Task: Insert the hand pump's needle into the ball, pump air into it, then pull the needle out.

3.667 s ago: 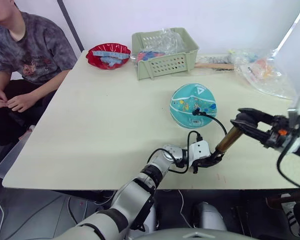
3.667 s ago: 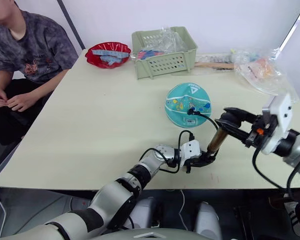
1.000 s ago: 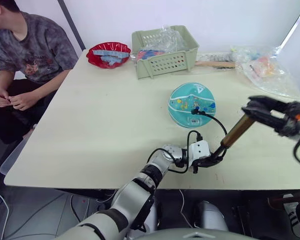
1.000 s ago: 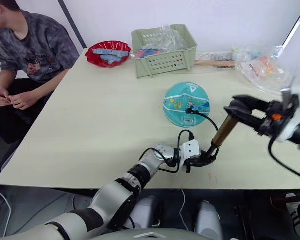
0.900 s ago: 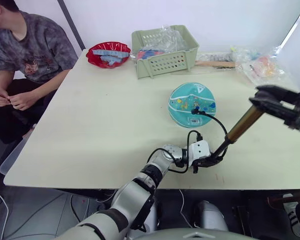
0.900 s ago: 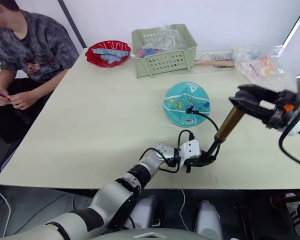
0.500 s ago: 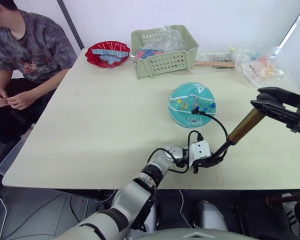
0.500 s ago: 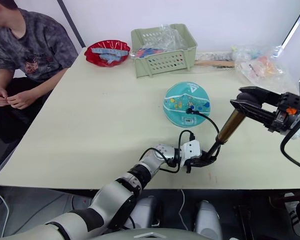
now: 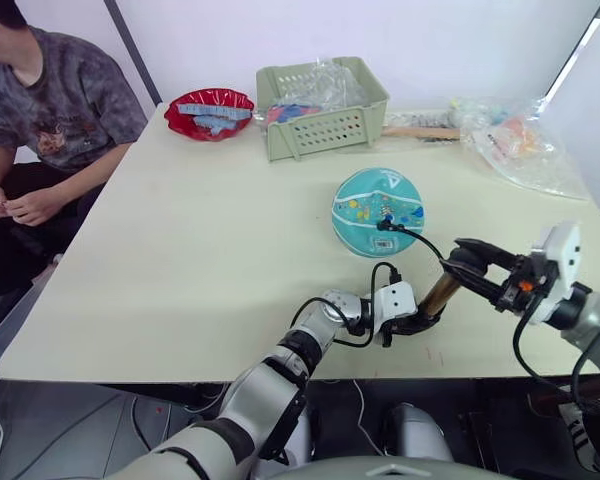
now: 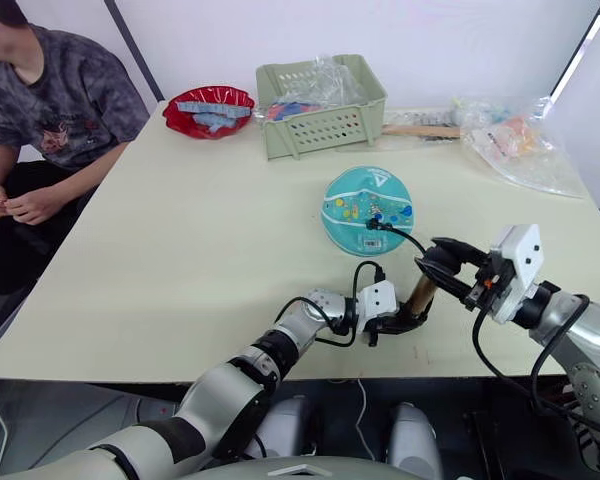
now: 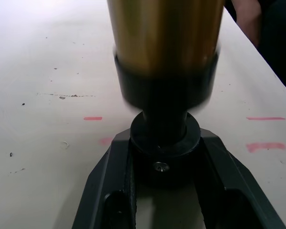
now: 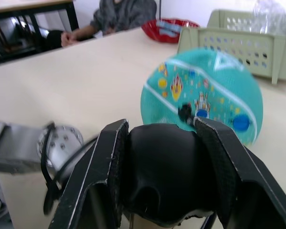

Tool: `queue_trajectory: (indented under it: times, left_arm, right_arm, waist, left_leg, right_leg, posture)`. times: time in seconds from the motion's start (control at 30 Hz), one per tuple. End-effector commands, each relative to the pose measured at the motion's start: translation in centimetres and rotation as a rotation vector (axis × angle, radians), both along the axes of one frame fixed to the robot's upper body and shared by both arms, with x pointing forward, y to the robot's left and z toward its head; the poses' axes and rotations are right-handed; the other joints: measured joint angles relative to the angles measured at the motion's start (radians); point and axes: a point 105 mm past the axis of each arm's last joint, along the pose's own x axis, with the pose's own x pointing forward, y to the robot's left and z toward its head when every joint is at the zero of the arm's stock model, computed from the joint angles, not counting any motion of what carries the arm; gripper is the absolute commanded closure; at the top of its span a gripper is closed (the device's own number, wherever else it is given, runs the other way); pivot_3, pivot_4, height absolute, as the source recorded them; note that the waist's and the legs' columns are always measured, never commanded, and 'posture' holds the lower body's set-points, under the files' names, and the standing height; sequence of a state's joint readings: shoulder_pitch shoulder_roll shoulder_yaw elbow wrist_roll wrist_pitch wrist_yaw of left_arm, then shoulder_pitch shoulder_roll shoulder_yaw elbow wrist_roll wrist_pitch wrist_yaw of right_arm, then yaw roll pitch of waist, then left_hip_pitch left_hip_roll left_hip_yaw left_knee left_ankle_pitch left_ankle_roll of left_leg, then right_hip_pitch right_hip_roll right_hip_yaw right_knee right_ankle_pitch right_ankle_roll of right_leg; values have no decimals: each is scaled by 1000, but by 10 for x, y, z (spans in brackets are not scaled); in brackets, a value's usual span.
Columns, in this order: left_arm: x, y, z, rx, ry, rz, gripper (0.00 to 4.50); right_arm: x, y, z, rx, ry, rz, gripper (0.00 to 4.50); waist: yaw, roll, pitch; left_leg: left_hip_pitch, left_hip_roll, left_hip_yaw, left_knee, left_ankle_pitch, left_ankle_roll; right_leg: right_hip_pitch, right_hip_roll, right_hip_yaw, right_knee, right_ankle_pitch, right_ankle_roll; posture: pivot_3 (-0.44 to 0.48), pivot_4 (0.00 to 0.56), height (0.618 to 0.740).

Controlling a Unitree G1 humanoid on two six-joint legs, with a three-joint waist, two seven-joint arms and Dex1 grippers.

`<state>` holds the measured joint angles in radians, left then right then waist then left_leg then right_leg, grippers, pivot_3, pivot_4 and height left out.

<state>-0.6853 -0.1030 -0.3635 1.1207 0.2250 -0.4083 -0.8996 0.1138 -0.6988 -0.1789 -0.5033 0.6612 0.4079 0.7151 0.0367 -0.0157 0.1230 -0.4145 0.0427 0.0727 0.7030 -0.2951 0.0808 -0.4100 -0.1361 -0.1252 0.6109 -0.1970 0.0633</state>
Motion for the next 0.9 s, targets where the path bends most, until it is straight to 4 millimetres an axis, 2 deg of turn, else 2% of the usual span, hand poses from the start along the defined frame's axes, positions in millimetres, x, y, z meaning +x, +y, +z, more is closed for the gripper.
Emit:
queue_trajectory:
  times: [0.03, 0.1, 0.17, 0.3, 0.43, 0.7, 0.9]
  left_arm:
    - [-18, 13, -33, 107, 105, -13, 3372]
    - [-18, 13, -34, 109, 104, -15, 3372]
    - [-18, 14, -34, 110, 104, -16, 3372]
    - [-18, 15, -34, 114, 104, -18, 3372]
    - [-18, 15, -34, 118, 105, -21, 3372]
    - [-19, 15, -35, 120, 108, -22, 3372]
    - [-19, 16, -35, 120, 108, -21, 3372]
  right_arm:
    - [-5, 0, -30, -34, 99, -5, 2793]
    - [-5, 1, -24, -21, 75, 0, 2793]
    - [-4, 1, -8, -2, 28, 13, 2793]
    - [1, -6, 38, 26, -75, 25, 2793]
    - [4, -22, 75, 27, -133, 20, 2793]
    - [-6, -36, 148, 92, -238, 60, 2793]
    - [-12, -38, 179, 106, -274, 80, 2793]
  waist:
    - [0, 1, -1]
    - [0, 1, -1]
    - [0, 1, -1]
    - [1, 5, 2]
    - [4, 9, 8]
    - [4, 10, 14]
    - [4, 10, 15]
  left_leg:
    - [0, 0, 0, 0, 0, 0]
    - [0, 0, 0, 0, 0, 0]
    - [0, 0, 0, 0, 0, 0]
    - [-1, 0, 0, 0, 0, 0]
    - [-2, -2, 1, 0, 0, 0]
    - [-3, -4, 1, 0, 0, 0]
    - [-3, -4, 2, 0, 0, 0]
  right_leg:
    - [0, 0, 0, 0, 0, 0]
    - [0, 0, 0, 0, -1, 1]
    - [0, 0, 0, 0, -1, 1]
    - [-1, -1, 0, 0, 1, -2]
    - [-2, -2, 0, 0, 2, -3]
    - [-2, -4, 1, 0, 2, -2]
    - [-2, -4, 1, 0, 2, -2]
  posture:
    - [0, 150, 740]
    - [0, 150, 740]
    - [0, 150, 740]
    - [0, 150, 740]
    - [0, 150, 740]
    - [0, 150, 740]
    - [0, 150, 740]
